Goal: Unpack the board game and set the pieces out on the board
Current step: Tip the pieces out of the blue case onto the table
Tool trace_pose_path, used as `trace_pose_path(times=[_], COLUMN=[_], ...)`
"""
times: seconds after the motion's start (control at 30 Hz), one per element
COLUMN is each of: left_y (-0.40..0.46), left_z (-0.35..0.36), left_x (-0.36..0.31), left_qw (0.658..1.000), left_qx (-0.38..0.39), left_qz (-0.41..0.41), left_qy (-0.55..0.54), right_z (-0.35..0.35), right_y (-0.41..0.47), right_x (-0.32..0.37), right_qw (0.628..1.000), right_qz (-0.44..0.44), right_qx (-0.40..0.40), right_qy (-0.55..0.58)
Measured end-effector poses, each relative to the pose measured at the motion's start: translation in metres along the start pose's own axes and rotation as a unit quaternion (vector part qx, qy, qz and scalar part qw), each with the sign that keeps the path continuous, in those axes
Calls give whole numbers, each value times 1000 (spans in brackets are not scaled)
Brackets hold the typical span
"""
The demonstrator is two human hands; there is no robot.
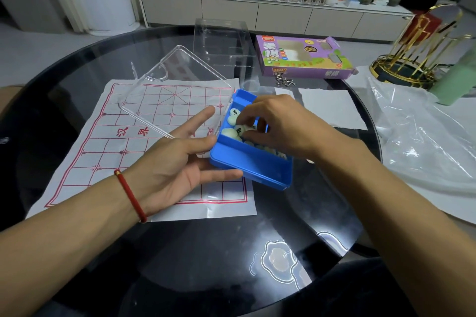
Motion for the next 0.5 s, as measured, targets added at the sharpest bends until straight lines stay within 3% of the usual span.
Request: trace_pose_path(times=[0.5], left_y=[-2], left_z=[7], left_x=[2], left_qw=[1000], left_qx=[1], left_qz=[-3], left_qy=[7], right_z=[1], right_y=[0], right_x=[2], right_qw=[999], right_qz=[-45], right_qx=[-7], right_qy=[-11])
Point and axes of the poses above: each hand's wrist, its own y-axis towards the middle knuckle, its own z-axis out of the palm, x = y × z, the point moved 1 cm from there along y, towards the middle knuckle, and after that the axes turned 6 degrees about -z, right-handed, at the moved point
